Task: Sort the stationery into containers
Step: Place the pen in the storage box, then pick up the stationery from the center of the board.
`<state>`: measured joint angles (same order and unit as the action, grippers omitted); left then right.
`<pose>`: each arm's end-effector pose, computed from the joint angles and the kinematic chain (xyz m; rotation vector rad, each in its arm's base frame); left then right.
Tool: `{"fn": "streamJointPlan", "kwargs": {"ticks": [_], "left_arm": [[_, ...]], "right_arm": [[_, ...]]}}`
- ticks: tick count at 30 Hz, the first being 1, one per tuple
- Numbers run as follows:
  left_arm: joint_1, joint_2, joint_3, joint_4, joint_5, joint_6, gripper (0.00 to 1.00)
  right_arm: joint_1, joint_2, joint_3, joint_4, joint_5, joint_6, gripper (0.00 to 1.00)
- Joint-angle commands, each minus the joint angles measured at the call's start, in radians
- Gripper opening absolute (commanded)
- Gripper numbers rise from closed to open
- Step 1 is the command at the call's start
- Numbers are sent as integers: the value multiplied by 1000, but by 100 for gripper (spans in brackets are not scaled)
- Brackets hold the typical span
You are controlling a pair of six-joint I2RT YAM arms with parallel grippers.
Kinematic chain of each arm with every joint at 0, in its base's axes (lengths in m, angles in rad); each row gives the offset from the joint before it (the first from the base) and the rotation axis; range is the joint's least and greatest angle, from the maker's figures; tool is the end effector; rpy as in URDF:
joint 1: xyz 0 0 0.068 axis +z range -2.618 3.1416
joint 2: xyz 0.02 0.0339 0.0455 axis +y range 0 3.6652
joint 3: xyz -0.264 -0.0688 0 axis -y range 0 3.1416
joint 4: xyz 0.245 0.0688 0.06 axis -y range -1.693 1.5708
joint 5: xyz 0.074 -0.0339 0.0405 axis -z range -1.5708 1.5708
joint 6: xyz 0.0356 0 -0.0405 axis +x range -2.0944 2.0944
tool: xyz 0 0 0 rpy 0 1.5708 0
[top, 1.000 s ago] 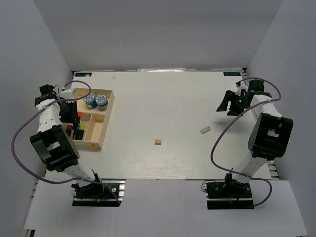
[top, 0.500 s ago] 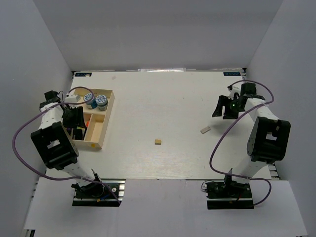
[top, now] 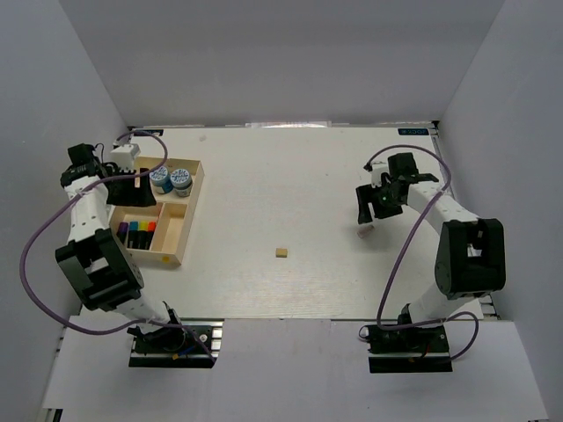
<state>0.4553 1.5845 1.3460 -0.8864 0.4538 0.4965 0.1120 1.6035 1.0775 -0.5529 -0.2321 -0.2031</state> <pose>0.2957 0.1274 0.2823 0.1847 2.5292 -0.2567 0.3190 0.0441 0.2105 -0.4882 2.5829 0.2759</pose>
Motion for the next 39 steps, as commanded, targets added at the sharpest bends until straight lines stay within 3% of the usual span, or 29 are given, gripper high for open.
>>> {"fn": "streamJointPlan", "kwargs": {"ticks": [1,8,16,28,39], "left_arm": [[-24,-80,35,-19,83,51,86],[-55,-138,30,-19,83,91,87],[-99,-172,25,3,137,93,88],[-197,-170,45,92,163,-28,87],[-283,-161,24,142,166,-87,86]], "right_arm": [[18,47,39,-7,94,-27,76],[89,108,48,-10,178,-44,89],[121,144,30,-10,186,-58,89],[132,145,-27,14,226,-71,79],[153,150,-25,27,198,-78,55]]}}
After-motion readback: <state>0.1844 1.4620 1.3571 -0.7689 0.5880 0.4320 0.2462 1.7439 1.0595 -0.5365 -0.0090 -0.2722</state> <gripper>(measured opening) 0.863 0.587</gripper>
